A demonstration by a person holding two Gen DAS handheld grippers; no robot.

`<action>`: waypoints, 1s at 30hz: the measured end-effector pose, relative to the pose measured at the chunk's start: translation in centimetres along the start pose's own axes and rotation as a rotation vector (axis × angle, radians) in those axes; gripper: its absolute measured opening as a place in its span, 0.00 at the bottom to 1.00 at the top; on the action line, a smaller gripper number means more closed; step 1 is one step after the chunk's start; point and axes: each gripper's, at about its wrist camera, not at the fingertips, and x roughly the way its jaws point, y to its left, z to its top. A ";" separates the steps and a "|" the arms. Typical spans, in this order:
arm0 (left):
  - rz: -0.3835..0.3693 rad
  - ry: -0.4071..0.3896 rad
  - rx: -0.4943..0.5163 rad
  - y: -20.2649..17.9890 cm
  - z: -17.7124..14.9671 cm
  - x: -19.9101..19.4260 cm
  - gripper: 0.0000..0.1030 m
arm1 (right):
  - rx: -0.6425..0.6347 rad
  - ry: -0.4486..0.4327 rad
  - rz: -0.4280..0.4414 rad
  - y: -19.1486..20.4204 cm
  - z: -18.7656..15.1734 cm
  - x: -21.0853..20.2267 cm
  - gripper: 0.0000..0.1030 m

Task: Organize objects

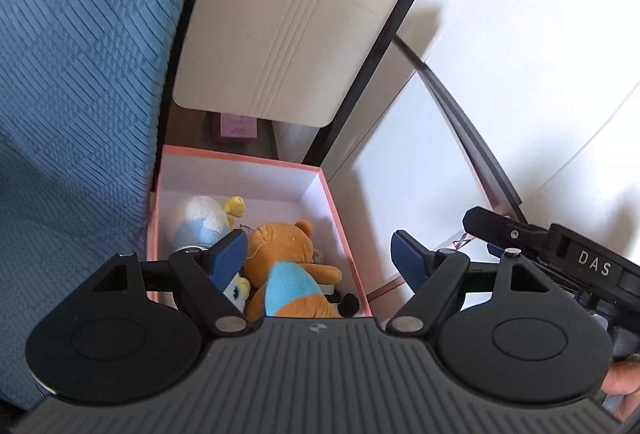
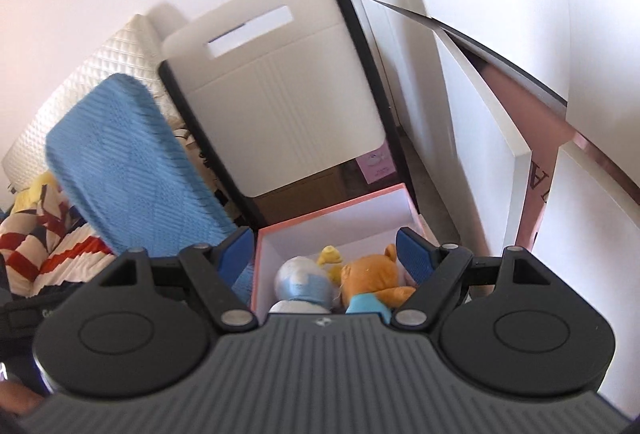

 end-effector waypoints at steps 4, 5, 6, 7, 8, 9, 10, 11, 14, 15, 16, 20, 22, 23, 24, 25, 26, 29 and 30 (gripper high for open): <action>0.005 -0.012 0.010 0.4 -1.1 -2.5 0.80 | -0.010 0.001 0.007 1.3 -1.4 -1.3 0.78; 0.006 -0.012 0.013 0.5 -1.5 -3.2 0.80 | -0.011 0.003 0.010 1.6 -1.9 -1.7 0.78; 0.006 -0.014 0.015 0.7 -1.8 -3.6 0.80 | -0.012 0.006 0.011 1.9 -2.3 -2.0 0.78; 0.007 -0.014 0.017 0.8 -2.1 -4.0 0.80 | -0.015 0.009 0.011 2.3 -2.8 -2.5 0.78; 0.009 -0.014 0.021 1.0 -2.4 -4.5 0.80 | -0.019 0.012 0.010 2.6 -3.3 -2.8 0.78; 0.011 -0.013 0.024 1.1 -2.7 -4.9 0.80 | -0.023 0.017 0.009 2.8 -3.8 -3.0 0.78; 0.013 -0.012 0.027 1.2 -3.1 -5.2 0.80 | -0.026 0.022 0.007 3.0 -4.3 -3.2 0.78; 0.015 -0.011 0.030 1.4 -3.4 -5.6 0.80 | -0.030 0.027 0.005 3.2 -4.8 -3.4 0.78; 0.024 -0.008 0.032 2.0 -4.4 -6.5 0.80 | -0.037 0.041 -0.004 3.7 -6.2 -3.7 0.78; 0.027 -0.006 0.033 2.2 -4.7 -6.6 0.80 | -0.035 0.047 -0.004 3.8 -6.7 -3.8 0.78; 0.029 -0.003 0.033 2.4 -4.9 -6.8 0.80 | -0.034 0.053 -0.005 3.9 -7.2 -3.8 0.78; 0.037 0.011 0.033 3.1 -5.8 -6.9 0.80 | -0.035 0.070 -0.011 4.2 -8.6 -3.8 0.78; 0.039 0.019 0.033 3.3 -6.3 -6.9 0.80 | -0.038 0.074 -0.017 4.4 -9.2 -3.9 0.78; 0.039 0.023 0.032 3.5 -6.5 -6.9 0.80 | -0.042 0.076 -0.020 4.5 -9.4 -3.9 0.78; 0.041 0.026 0.031 3.7 -6.7 -6.9 0.80 | -0.046 0.079 -0.023 4.6 -9.7 -3.8 0.78; 0.043 0.029 0.029 3.8 -6.8 -6.9 0.80 | -0.049 0.082 -0.026 4.7 -9.9 -3.8 0.78; 0.045 0.030 0.029 3.9 -7.0 -6.9 0.80 | -0.053 0.084 -0.028 4.8 -10.2 -3.8 0.78; 0.050 0.034 0.032 4.2 -7.4 -6.8 0.80 | -0.065 0.091 -0.040 4.9 -10.9 -3.7 0.78; 0.051 0.035 0.032 4.4 -7.5 -6.8 0.80 | -0.066 0.093 -0.042 4.8 -11.0 -3.7 0.78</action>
